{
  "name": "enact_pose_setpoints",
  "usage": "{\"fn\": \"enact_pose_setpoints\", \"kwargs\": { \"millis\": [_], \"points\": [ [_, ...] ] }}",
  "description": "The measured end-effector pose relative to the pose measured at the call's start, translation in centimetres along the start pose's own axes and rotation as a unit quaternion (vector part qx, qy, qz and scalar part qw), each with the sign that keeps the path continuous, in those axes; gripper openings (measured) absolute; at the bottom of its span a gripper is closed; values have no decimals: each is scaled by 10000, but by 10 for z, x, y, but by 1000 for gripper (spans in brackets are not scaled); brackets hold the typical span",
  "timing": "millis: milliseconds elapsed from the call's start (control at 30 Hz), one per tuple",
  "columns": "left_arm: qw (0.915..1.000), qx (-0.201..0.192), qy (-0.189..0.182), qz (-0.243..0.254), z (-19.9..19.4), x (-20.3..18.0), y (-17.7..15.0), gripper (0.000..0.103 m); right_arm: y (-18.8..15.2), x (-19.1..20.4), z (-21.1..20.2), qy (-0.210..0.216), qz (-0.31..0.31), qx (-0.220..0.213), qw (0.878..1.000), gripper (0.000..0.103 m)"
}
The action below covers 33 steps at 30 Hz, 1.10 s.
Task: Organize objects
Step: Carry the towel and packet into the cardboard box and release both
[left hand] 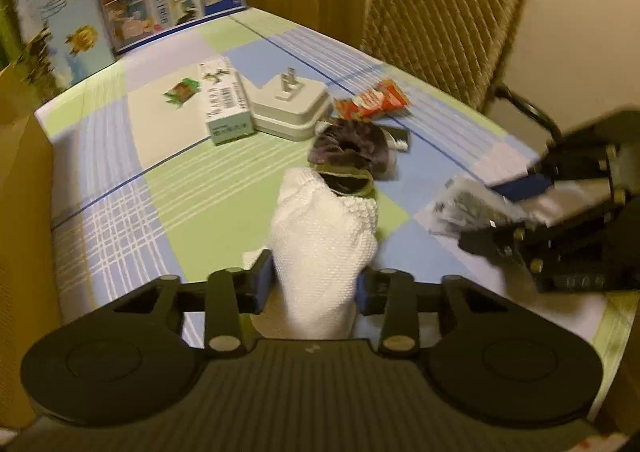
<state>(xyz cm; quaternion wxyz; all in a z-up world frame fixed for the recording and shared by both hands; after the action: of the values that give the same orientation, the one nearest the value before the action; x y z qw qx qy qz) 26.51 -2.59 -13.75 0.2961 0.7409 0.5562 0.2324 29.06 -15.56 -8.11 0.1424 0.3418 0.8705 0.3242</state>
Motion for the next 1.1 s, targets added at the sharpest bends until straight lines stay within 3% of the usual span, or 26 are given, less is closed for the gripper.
{"fn": "enact_pose_setpoints", "kwargs": {
  "millis": [200, 533, 800, 1100],
  "points": [
    [9995, -40, 160, -259, -23, 8, 2, 27, 3, -8, -16, -57, 413, -55, 9991, 33],
    [9980, -400, 257, -426, -95, 7, 18, 27, 40, 0, -74, -171, 701, -456, 9964, 33],
    [9950, -767, 234, -596, -161, 18, 31, 27, 76, 35, -120, -5, 715, -881, 9935, 33],
    [9902, -974, 600, -798, -220, 56, 18, 27, 116, 106, -126, 602, 377, -1130, 9911, 33]
  ]
}}
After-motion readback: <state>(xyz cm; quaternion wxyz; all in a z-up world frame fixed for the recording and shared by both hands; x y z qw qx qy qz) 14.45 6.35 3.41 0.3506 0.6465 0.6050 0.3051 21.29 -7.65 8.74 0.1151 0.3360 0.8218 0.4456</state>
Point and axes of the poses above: each gripper's, at about its wrist camera, not at the fingertips, and z roughly the way its jaws point, x to its left, y to its top, the point moved 1 cm from there along z, roughly the way its jaws point, and after that the axes turned 4 degrees about -x, right-handed, at the moved point
